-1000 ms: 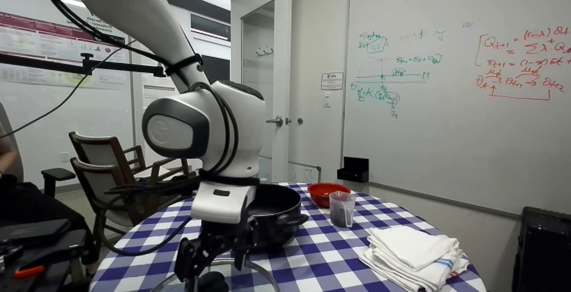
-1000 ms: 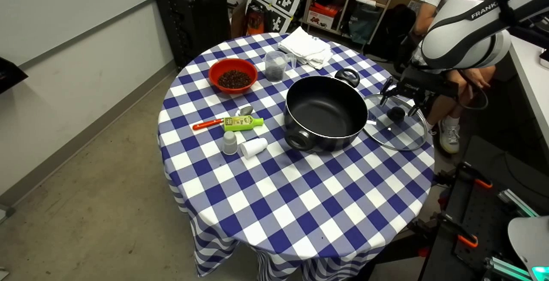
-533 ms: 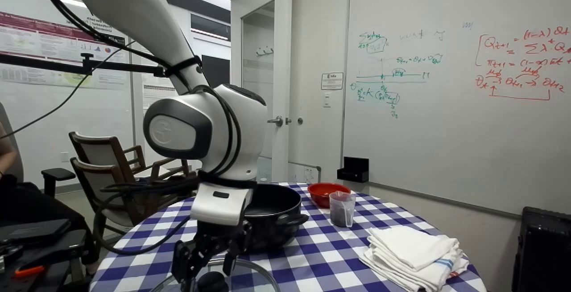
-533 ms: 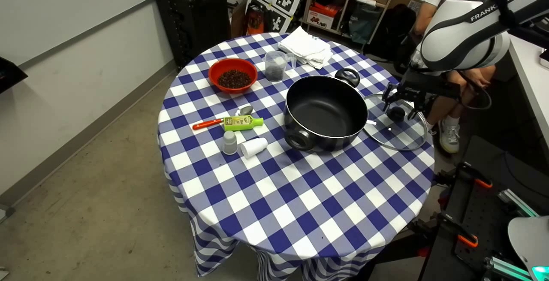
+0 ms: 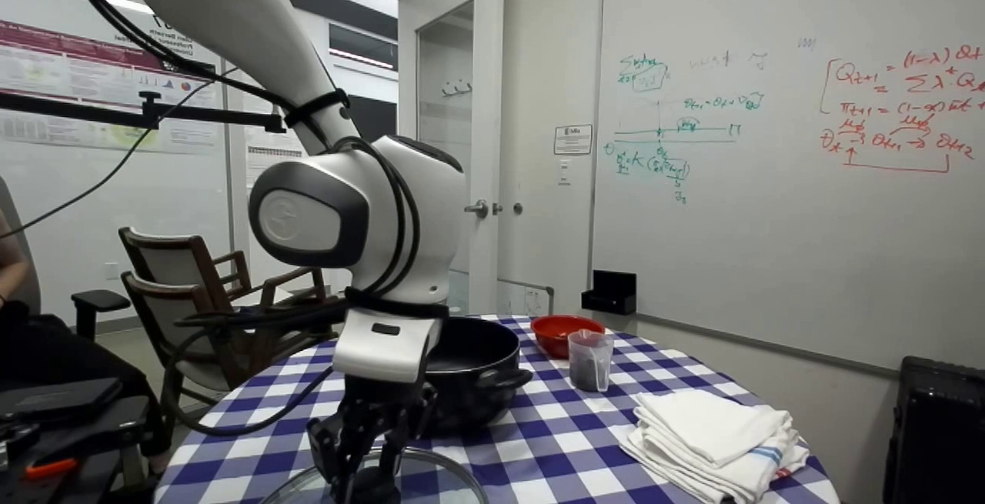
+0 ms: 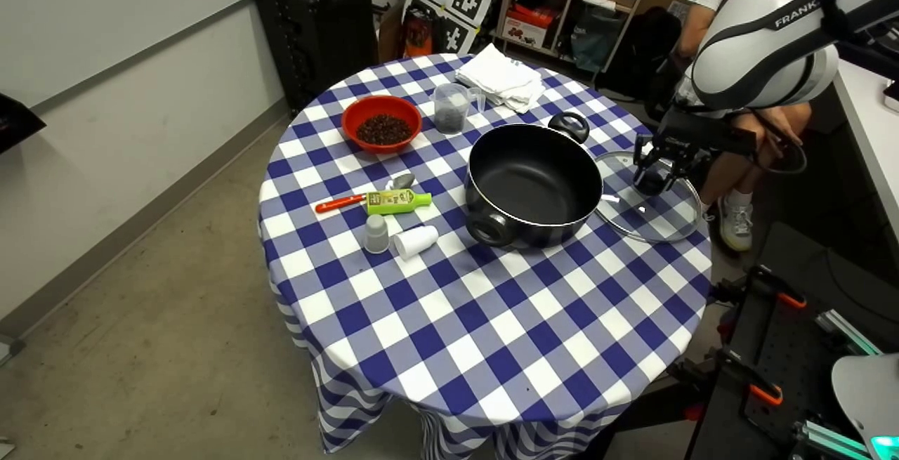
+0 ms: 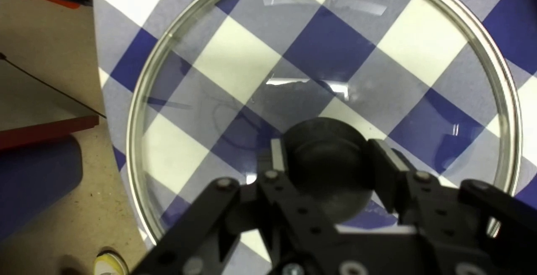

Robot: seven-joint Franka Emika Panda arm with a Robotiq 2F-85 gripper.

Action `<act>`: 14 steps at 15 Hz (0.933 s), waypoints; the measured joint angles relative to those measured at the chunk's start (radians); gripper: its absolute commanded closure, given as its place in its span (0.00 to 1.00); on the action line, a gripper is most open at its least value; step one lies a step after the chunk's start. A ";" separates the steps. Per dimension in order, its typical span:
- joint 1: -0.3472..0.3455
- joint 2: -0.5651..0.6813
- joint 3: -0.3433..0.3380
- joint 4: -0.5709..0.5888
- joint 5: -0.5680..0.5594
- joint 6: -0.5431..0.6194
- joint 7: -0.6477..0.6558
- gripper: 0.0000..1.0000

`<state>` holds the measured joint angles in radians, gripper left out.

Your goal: Put the lid on the pot

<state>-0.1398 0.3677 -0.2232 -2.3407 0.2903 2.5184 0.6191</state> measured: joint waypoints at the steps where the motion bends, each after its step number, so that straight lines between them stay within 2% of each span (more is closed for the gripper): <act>1: 0.000 0.000 0.000 0.000 0.000 0.000 0.000 0.75; 10: 0.000 -0.001 -0.003 0.004 -0.012 -0.009 0.000 0.75; 14: 0.003 -0.030 -0.038 0.006 -0.077 -0.035 0.016 0.75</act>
<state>-0.1370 0.3379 -0.2608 -2.3349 0.2130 2.4838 0.6348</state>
